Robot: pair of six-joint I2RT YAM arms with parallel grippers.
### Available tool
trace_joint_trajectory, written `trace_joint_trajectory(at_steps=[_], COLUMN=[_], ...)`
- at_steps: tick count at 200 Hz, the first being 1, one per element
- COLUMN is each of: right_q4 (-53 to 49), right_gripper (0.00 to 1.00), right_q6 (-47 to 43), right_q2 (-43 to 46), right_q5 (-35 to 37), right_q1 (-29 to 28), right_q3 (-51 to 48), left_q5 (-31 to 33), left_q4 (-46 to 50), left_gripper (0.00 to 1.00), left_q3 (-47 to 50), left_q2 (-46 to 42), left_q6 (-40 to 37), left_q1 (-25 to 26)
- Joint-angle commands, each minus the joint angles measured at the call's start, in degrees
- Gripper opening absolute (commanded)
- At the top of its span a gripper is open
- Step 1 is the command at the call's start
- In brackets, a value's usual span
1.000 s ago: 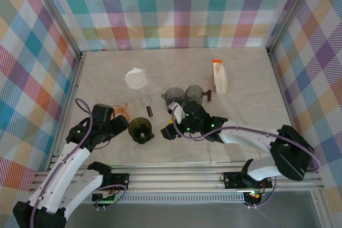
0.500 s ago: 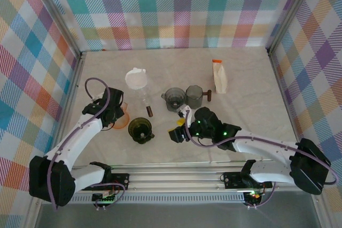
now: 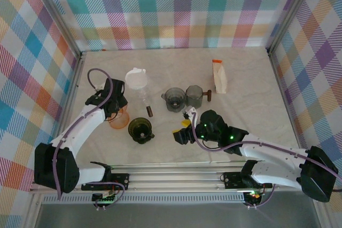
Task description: Place the coffee filter in the dripper
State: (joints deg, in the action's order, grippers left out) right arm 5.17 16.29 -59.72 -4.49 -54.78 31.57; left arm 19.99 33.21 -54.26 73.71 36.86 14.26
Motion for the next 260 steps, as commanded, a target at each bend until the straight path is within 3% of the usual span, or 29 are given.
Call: trace_joint_trajectory(at_steps=[1,40,90,159,206,260], right_q4=[-0.1,-1.5,-5.0,-7.4,-7.5,-3.5], right_gripper=[0.72,0.72,0.73,0.73,0.74,0.74], right_q6=[0.3,0.3,-0.3,-0.6,0.5,-5.2], right_q2=[1.3,3.9,8.5,10.0,1.9,-15.7], right_q5=[0.2,0.7,2.5,4.7,1.5,-9.3], right_q1=[-0.3,-0.3,-0.3,-0.3,-0.3,-0.5], right_q3=[-0.5,-0.6,-0.5,0.2,2.7,9.0], left_q5=[4.9,5.4,-2.4,-11.4,-13.9,-15.0], left_q4=[2.8,3.3,-2.2,-4.1,-3.0,-3.2], left_gripper=[0.59,0.63,0.67,0.64,0.64,0.64], left_q3=[-2.8,-4.1,-0.5,6.8,11.4,14.5], left_q2=[2.9,8.4,11.9,7.2,-0.3,-3.4], left_q6=[-1.4,-2.4,-1.9,1.6,3.1,4.6], left_q1=[-1.6,-5.3,-6.4,-6.1,-3.7,-0.8])
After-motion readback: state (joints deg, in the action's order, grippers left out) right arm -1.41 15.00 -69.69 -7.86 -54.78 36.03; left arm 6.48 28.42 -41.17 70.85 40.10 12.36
